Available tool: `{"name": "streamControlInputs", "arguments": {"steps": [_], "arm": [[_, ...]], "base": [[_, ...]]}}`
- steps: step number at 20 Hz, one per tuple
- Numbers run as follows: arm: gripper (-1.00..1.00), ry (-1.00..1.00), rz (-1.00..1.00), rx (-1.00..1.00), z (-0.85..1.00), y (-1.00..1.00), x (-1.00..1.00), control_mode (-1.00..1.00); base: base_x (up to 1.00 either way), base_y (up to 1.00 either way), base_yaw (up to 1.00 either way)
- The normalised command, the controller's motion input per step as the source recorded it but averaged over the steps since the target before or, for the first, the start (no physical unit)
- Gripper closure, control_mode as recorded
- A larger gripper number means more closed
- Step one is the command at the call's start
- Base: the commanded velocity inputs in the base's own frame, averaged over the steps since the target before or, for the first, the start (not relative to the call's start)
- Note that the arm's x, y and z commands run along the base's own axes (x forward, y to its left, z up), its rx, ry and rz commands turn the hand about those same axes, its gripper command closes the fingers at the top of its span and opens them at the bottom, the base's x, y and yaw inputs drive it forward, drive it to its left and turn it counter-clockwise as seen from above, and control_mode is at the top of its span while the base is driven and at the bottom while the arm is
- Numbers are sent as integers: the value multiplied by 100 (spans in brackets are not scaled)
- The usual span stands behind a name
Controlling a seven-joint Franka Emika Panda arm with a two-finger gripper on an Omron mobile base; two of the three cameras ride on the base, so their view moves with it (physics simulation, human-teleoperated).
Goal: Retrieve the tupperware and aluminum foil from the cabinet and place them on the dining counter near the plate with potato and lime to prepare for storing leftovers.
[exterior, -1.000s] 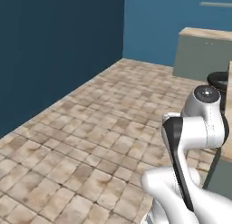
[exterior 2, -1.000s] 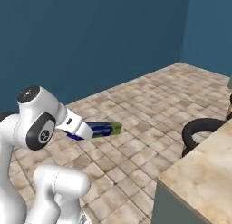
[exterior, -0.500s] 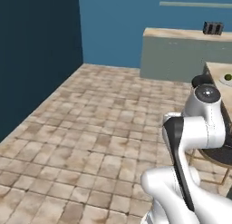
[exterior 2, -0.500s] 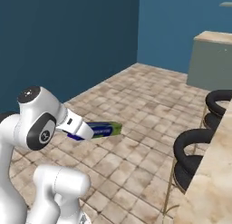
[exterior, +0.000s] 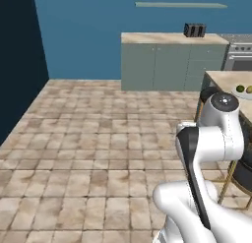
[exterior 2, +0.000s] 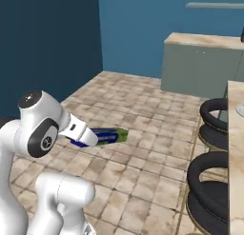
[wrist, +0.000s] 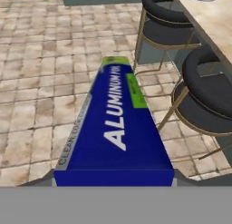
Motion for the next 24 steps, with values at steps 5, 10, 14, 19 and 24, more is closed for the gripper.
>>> {"name": "streamControlInputs", "arguments": {"steps": [5, 10, 14, 19, 24], "arm": [[100, 0, 0, 0, 0, 0, 0, 100], [100, 0, 0, 0, 0, 0, 0, 100], [100, 0, 0, 0, 0, 0, 0, 100], [100, 0, 0, 0, 0, 0, 0, 100], [100, 0, 0, 0, 0, 0, 0, 100]], "base": [[84, 29, -49], [82, 21, -49], [83, 21, -49], [86, 25, -48], [77, 23, -50]]}}
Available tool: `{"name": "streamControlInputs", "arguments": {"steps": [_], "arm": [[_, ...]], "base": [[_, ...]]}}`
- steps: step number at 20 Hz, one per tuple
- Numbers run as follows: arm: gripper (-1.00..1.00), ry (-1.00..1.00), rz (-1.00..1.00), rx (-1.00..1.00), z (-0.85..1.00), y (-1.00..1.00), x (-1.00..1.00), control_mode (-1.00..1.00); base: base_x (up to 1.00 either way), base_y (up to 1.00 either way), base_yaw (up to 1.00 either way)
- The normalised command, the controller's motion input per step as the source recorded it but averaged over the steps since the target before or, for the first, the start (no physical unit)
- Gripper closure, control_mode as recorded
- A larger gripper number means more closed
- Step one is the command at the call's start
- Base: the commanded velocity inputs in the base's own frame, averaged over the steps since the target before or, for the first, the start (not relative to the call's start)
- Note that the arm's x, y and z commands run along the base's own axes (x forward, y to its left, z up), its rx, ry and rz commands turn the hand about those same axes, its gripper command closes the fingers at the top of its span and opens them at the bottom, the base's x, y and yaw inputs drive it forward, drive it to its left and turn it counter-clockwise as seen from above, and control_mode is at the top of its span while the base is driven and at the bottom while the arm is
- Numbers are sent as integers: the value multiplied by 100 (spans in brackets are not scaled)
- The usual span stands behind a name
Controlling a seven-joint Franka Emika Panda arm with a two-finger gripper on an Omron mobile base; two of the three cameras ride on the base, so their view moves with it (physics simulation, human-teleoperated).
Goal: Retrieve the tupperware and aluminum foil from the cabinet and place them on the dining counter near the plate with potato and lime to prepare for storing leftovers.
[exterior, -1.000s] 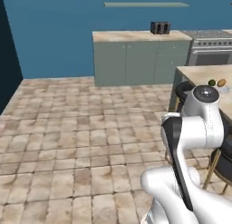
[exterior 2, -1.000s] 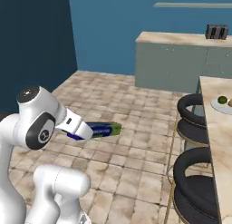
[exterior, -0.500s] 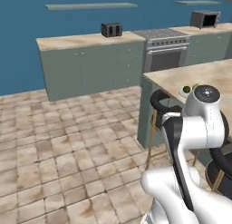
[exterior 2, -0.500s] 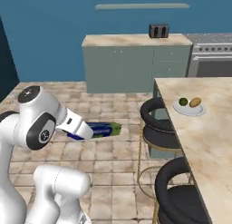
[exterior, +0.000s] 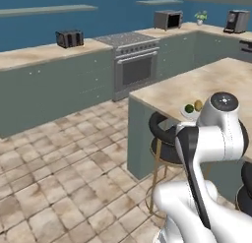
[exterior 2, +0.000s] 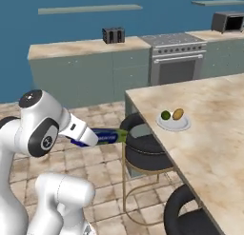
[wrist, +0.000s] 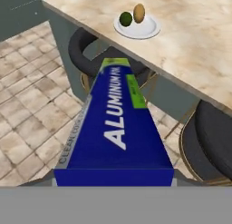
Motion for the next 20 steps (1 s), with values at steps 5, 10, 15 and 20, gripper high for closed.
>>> {"name": "streamControlInputs", "arguments": {"steps": [5, 10, 15, 20], "arm": [[100, 0, 0, 0, 0, 0, 0, 100], [100, 0, 0, 0, 0, 0, 0, 100], [100, 0, 0, 0, 0, 0, 0, 100], [100, 0, 0, 0, 0, 0, 0, 100]], "base": [[52, 12, -52], [34, 0, -54], [48, 5, -52], [71, 31, -41]]}}
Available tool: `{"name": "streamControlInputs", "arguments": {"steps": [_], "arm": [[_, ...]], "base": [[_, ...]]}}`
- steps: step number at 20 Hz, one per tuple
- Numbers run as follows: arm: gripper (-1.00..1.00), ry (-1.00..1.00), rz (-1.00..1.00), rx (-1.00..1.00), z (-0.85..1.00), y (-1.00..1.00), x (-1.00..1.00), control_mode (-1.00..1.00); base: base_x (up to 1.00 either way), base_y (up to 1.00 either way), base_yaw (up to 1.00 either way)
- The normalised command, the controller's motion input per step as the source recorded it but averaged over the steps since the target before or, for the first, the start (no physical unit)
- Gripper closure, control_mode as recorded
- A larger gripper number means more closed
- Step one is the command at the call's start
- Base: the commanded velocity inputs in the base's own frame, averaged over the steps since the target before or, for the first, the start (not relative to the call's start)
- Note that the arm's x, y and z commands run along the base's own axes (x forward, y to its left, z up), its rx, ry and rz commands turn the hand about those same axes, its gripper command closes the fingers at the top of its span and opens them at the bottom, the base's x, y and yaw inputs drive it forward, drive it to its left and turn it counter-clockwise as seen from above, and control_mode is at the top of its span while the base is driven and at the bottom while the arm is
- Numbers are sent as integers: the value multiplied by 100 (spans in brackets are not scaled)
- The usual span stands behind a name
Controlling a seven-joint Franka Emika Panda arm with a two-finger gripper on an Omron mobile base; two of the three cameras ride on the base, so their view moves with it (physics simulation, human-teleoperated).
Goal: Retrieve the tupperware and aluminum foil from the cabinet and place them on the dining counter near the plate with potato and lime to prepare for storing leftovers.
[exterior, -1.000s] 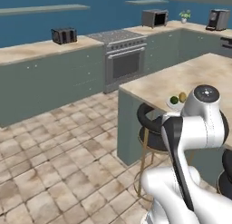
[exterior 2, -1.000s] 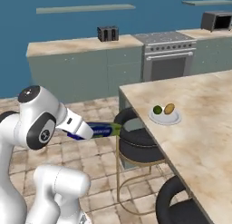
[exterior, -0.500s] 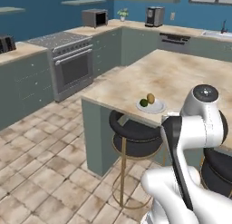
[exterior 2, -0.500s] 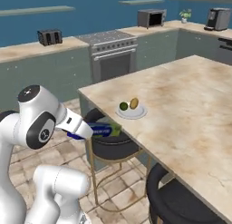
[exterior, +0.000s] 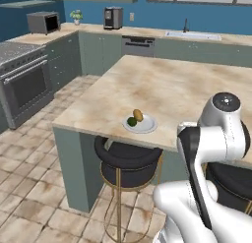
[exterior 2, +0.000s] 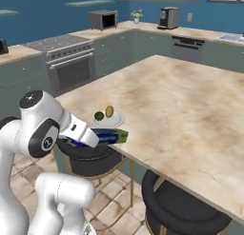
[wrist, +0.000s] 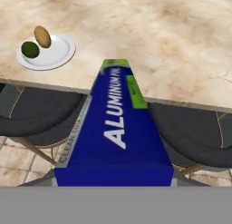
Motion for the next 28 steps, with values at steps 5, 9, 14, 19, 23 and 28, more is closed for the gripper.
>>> {"name": "streamControlInputs", "arguments": {"steps": [5, 9, 14, 19, 23, 28], "arm": [[100, 0, 0, 0, 0, 0, 0, 100], [100, 0, 0, 0, 0, 0, 0, 100], [100, -19, -16, 0, -5, 4, 48, -100], [100, -13, 1, 0, -27, -1, 50, -100], [100, -3, 8, 0, -31, -2, 48, -100], [100, 5, 3, 0, -30, -10, 24, -100]], "base": [[78, 35, -38], [57, 23, -34], [0, 0, 0], [0, 0, 0], [0, 0, 0], [0, 0, 0]]}}
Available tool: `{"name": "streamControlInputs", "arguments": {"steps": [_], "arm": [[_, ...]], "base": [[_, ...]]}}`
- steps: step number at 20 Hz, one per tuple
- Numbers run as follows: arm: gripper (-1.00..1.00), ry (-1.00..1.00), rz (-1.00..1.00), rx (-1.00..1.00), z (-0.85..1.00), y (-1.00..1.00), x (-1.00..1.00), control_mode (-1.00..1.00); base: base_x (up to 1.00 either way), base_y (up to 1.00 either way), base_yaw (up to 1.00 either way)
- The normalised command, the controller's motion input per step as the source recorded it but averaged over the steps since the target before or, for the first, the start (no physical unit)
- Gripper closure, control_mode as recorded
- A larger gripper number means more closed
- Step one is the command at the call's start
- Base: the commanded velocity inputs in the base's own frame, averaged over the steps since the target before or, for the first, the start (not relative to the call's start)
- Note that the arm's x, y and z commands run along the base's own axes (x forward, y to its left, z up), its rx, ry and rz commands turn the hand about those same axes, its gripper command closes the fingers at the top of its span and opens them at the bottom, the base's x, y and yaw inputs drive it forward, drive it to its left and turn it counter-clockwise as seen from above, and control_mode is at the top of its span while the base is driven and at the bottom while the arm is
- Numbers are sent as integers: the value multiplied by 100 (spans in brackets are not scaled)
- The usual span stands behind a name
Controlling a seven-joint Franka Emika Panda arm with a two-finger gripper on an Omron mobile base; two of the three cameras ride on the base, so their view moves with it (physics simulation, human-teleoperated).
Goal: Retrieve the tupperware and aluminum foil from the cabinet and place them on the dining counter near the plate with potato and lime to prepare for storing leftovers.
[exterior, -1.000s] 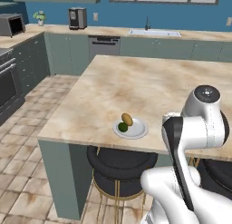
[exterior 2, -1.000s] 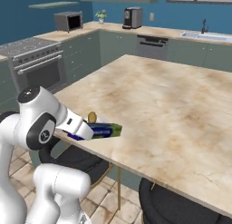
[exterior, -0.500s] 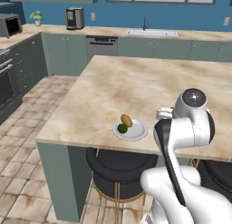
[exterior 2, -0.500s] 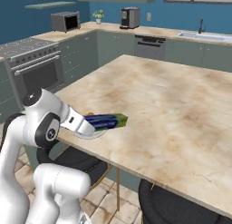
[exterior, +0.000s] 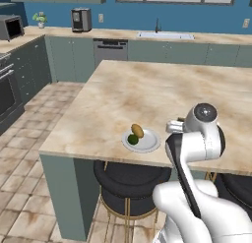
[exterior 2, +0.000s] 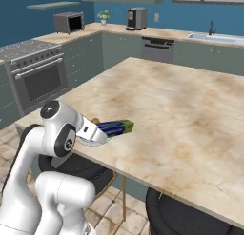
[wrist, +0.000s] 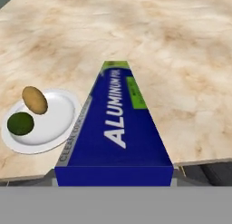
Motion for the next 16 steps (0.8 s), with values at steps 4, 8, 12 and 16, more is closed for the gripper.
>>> {"name": "streamControlInputs", "arguments": {"steps": [4, 8, 12, 16], "arm": [[100, 12, 0, 0, -48, -5, 36, -100], [100, 8, 0, 0, -49, -12, 42, -100], [100, 7, 0, 0, -44, -23, 46, -100], [100, 4, 0, 0, -44, -25, 52, -100]], "base": [[0, 0, 0], [0, 0, 0], [0, 0, 0], [0, 0, 0]]}}
